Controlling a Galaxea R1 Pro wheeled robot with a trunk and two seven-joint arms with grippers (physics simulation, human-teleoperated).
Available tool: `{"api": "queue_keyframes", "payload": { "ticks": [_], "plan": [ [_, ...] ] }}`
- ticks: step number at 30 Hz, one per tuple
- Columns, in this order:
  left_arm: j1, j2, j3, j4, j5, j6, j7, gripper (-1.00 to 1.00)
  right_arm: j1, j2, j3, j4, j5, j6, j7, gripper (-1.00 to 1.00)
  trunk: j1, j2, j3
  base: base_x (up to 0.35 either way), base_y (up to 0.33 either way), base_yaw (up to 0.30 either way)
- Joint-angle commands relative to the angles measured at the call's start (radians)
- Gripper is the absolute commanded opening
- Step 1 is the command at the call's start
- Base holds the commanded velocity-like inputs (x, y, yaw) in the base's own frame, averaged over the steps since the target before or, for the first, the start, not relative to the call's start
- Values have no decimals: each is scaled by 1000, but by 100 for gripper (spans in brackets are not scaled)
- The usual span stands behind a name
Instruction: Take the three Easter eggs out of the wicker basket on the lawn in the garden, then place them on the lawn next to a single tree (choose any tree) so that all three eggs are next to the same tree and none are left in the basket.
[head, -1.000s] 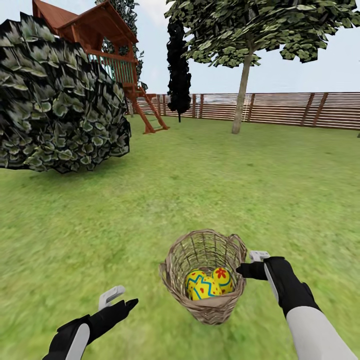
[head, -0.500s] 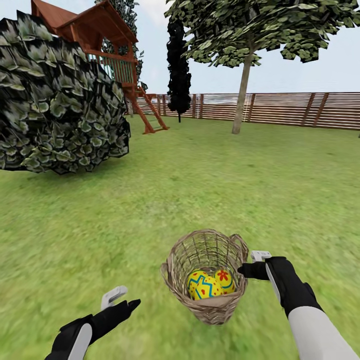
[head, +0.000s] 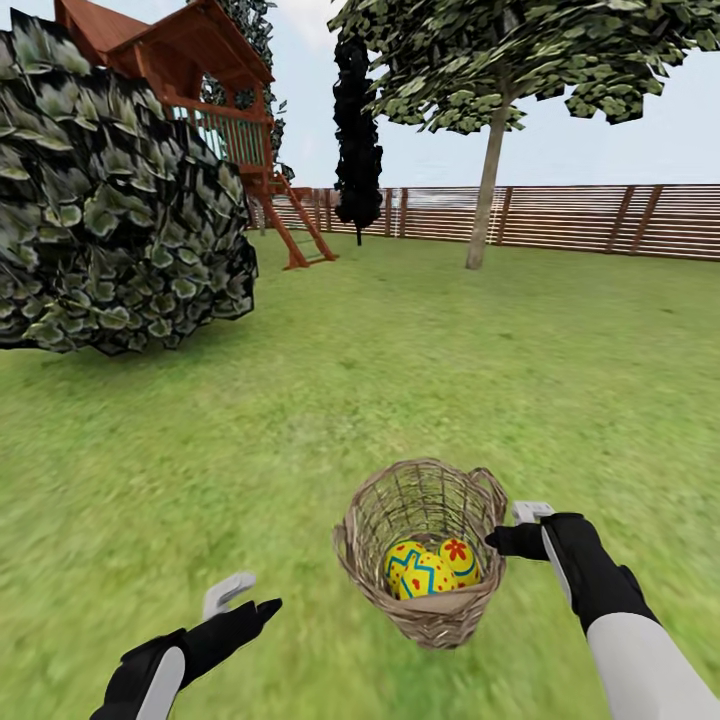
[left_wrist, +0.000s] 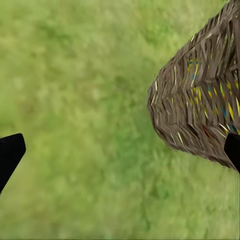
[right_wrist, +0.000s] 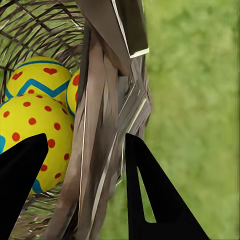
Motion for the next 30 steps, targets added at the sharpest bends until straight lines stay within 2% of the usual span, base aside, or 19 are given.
{"api": "queue_keyframes", "payload": {
  "ticks": [1,5,9,16,30],
  "plan": [
    [-1,-1,3,-1,-1,7,-6,100,-1,-1,-2,-1,-1,5,9,-100,0,0,-1,342,0,0],
    [-1,-2,3,-1,-2,7,-6,100,-1,-6,-3,-1,0,5,9,-100,0,0,-1,342,-3,0],
    [-1,-1,-5,-1,-3,7,-6,100,-1,-27,-3,-2,-4,5,11,-100,0,0,-1,340,-73,0],
    [-1,-2,-7,-1,-3,5,-4,100,-1,-34,-7,-51,-1,4,17,-100,0,0,-1,337,-107,-32],
    [-1,-2,-13,-1,-3,5,-4,100,-1,-35,-7,-58,3,5,17,-100,0,0,-1,324,-122,-258]
  ]
}}
